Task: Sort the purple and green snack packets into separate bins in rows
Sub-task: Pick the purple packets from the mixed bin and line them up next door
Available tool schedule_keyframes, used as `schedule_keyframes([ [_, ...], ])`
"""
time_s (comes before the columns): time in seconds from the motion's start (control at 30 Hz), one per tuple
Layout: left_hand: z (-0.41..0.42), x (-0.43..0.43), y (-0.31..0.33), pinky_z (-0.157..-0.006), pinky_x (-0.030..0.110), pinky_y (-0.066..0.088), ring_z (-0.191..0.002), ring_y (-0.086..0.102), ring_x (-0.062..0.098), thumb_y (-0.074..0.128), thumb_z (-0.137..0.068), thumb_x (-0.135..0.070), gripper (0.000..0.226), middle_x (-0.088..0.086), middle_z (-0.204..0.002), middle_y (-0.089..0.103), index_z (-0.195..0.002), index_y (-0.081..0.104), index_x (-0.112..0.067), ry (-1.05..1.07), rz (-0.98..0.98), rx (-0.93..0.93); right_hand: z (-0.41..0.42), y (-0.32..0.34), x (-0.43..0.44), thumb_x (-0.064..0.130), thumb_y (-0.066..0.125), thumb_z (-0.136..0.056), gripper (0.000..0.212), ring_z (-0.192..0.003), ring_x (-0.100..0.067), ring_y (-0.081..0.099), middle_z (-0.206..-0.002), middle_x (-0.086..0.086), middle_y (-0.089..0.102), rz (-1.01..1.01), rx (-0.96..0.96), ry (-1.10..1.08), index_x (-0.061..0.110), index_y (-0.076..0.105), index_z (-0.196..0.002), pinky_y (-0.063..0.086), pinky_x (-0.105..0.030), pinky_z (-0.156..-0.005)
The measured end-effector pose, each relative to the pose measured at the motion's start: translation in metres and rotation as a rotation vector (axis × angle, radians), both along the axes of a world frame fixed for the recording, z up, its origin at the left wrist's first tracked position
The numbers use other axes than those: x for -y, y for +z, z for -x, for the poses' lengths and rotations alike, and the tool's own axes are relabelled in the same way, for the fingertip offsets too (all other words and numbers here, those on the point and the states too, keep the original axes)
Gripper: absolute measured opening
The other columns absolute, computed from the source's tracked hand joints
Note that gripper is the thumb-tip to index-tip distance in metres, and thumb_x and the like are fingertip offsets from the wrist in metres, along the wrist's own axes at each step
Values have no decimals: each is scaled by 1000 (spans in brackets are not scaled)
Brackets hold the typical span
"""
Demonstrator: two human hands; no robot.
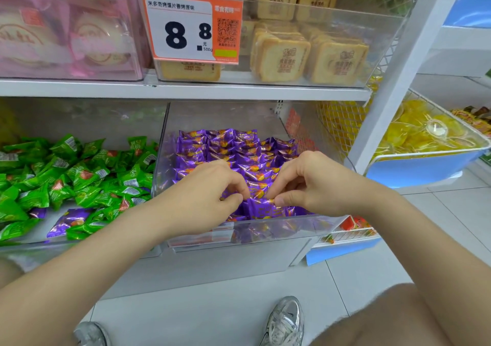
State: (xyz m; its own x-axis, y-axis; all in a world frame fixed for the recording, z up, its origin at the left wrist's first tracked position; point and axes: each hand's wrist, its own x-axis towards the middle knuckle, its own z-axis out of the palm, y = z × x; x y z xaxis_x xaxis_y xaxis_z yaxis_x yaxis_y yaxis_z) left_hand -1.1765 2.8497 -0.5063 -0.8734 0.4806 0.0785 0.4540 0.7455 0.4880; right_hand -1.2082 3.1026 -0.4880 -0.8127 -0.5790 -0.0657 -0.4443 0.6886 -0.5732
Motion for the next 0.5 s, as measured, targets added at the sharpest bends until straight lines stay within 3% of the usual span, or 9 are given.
schedule_keyframes([
  [0.07,3,-1,-3,-82,16,36,-97,50,3,61,-102,-24,18,-8,-101,61,-111,75,-31,1,40,-7,0,1,-2,20,87,-86,13,-80,-7,75,-88,8,78,-18,4,4,27,85,-97,61,-34,-77],
  [0.2,10,-2,-9,-97,39,46,-104,53,11,62,-101,-28,16,-9,-100,57,-107,75,-34,25,72,-21,-3,-6,4,19,86,-86,13,-79,1,72,-87,19,77,-143,-10,62,28,85,-96,56,-17,-75],
  [0.37,14,-5,-13,-96,40,47,-104,54,16,64,-102,-32,13,-9,-99,57,-99,77,-31,31,98,-47,-1,-8,8,22,87,-85,13,-80,2,73,-88,22,78,-186,-36,67,29,85,-97,53,-13,-82],
  [0.5,12,-5,-12,-91,38,48,-97,54,10,62,-101,-29,14,-13,-92,62,-95,75,-29,33,68,-100,-2,-7,9,19,89,-81,16,-76,6,72,-79,19,78,-187,-29,49,27,85,-93,58,-21,-81],
])
